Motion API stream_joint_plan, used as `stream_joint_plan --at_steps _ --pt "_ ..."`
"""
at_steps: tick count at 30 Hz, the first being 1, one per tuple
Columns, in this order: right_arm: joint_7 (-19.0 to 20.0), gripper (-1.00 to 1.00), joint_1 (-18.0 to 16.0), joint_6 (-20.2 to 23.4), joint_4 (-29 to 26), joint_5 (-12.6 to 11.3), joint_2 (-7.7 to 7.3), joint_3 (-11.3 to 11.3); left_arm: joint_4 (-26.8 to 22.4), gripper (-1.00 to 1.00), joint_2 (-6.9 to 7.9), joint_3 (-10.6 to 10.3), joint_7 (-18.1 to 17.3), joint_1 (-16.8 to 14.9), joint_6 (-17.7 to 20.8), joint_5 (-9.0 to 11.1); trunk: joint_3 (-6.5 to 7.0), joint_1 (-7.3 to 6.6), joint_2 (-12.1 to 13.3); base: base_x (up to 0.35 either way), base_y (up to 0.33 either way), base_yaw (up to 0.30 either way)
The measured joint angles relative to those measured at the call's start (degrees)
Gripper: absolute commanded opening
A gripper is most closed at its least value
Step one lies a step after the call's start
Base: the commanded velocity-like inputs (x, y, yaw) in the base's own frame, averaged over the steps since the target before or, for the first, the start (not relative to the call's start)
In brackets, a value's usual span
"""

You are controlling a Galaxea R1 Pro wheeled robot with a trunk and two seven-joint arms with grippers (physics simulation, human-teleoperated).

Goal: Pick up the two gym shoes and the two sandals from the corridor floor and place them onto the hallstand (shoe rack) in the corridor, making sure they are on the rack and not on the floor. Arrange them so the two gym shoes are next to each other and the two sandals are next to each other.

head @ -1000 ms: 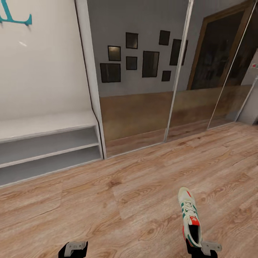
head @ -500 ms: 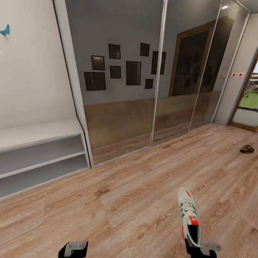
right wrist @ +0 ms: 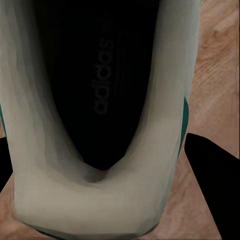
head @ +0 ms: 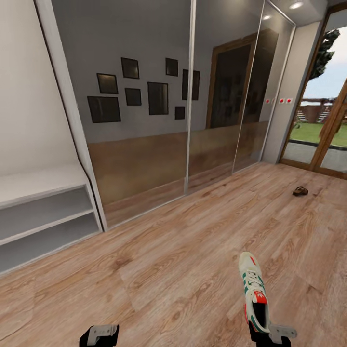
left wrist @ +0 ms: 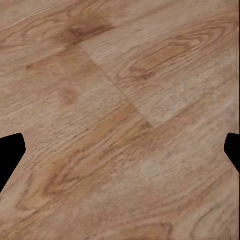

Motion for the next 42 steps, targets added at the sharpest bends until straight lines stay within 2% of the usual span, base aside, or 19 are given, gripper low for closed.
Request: stream_joint_plan --at_steps 10,17,23,42 --pt "0.0 -1.00 0.0 0.0 0.0 0.0 0.01 0.0 0.1 1.00 -0.01 0.0 0.0 0.0 0.0 0.0 -0.48 -0.03 0.0 0.298 -0.041 -0.268" --pt "0.0 -1.00 0.0 0.0 0.0 0.0 0.07 0.0 0.5 1.00 -0.01 0.0 0.0 0.0 0.0 -0.1 -0.85 -0.03 0.0 0.310 -0.178 -0.256" --pt "0.0 -1.00 0.0 0.0 -0.1 0.0 0.78 0.0 0.7 1.00 -0.01 0.0 0.0 0.0 0.0 -0.1 -1.20 -0.03 0.0 0.304 -0.195 -0.238" --pt "0.0 -1.00 0.0 0.0 0.0 0.0 0.89 0.0 0.7 1.00 -0.01 0.0 0.0 0.0 0.0 0.0 -2.39 -0.03 0.0 0.312 -0.156 -0.228"
